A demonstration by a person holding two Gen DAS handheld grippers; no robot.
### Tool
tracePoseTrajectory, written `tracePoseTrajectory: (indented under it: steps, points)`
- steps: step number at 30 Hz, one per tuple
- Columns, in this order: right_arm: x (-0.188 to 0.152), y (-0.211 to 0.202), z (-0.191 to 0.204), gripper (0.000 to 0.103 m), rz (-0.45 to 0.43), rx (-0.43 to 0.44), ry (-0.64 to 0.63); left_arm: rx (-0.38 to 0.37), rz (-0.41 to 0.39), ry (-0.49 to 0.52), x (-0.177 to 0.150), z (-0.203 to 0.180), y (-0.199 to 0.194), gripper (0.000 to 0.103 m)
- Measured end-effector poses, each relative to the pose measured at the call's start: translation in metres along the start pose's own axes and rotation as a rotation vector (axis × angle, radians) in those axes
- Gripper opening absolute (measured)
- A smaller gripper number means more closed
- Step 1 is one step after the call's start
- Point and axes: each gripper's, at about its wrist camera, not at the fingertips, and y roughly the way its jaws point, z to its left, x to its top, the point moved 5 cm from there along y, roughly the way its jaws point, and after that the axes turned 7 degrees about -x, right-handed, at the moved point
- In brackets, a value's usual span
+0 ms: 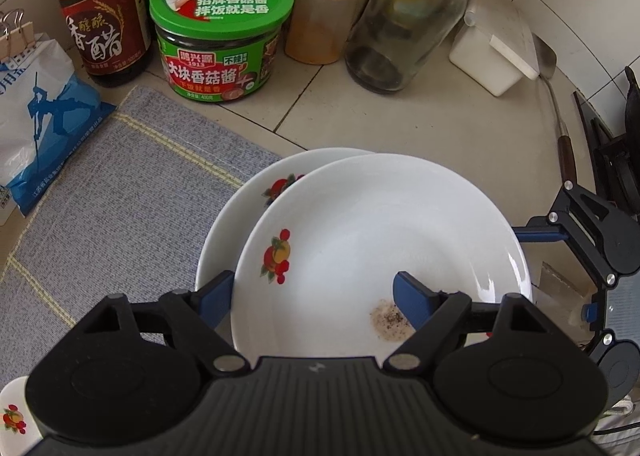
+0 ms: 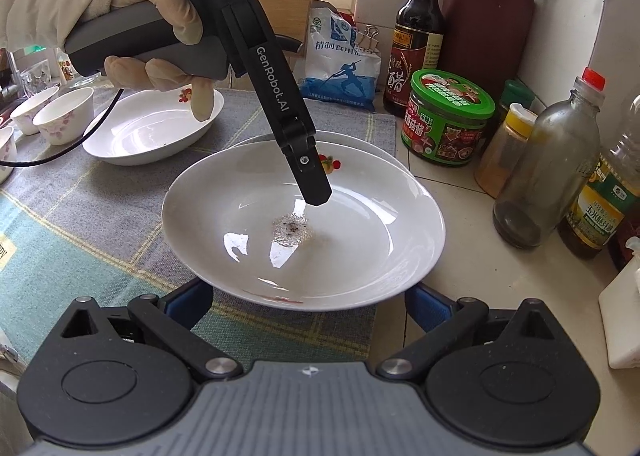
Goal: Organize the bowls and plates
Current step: 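Lower the residue plate onto the placed plate with both grippers, then open both grippers and withdraw them from the stacked plates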
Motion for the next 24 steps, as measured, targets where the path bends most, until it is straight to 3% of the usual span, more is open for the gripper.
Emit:
tracePoseTrajectory:
  steps: [13, 17, 20, 24]
  points:
    - [-0.003, -0.001, 0.002, 0.103, -0.002, 0.000, -0.014, 0.046, -0.037, 0.005, 0.000, -0.001, -0.009, 0.084]
    - [-0.005, -0.002, 0.002, 0.103, -0.003, 0.004, -0.009, 0.077, -0.058, 0.019, -0.001, -0.003, -0.014, 0.085]
    - [-0.007, -0.004, 0.002, 0.103, -0.004, 0.007, -0.005, 0.140, -0.071, 0.047, -0.001, -0.005, -0.016, 0.085]
    - [-0.010, -0.007, 0.001, 0.103, -0.009, 0.013, 0.003, 0.147, -0.125, 0.028, -0.004, -0.007, -0.032, 0.085]
